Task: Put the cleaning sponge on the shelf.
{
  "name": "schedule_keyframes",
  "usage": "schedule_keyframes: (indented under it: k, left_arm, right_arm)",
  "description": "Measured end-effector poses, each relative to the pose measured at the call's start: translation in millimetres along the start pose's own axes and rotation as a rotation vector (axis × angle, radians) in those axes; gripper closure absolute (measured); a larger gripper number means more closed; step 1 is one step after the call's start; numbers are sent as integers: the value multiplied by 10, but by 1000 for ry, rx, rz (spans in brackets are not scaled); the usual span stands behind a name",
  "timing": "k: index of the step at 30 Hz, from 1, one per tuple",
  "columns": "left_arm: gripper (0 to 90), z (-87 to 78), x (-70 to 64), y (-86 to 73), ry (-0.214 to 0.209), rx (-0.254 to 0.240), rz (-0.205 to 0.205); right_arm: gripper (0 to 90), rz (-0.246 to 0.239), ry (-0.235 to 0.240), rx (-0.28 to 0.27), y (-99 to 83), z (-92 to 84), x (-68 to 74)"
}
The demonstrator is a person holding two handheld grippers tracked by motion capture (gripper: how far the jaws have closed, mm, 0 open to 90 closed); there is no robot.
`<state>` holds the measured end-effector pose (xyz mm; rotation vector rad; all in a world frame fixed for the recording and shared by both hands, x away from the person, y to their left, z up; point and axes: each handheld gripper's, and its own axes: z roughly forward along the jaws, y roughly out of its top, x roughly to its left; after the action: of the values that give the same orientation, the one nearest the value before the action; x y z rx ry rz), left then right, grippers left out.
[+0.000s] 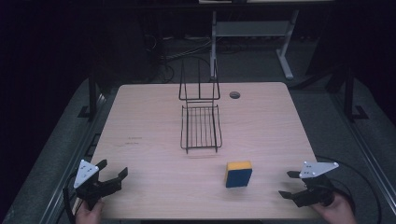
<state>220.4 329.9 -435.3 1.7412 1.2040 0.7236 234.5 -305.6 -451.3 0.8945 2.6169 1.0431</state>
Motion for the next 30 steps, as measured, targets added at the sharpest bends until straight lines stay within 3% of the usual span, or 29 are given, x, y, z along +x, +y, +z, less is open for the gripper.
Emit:
schedule_keyframes:
  k: [30]
  left_arm:
    - [140,-21,-28,7,0,-14,13]
  right_arm:
    - [198,-76,43,33,180,152,193]
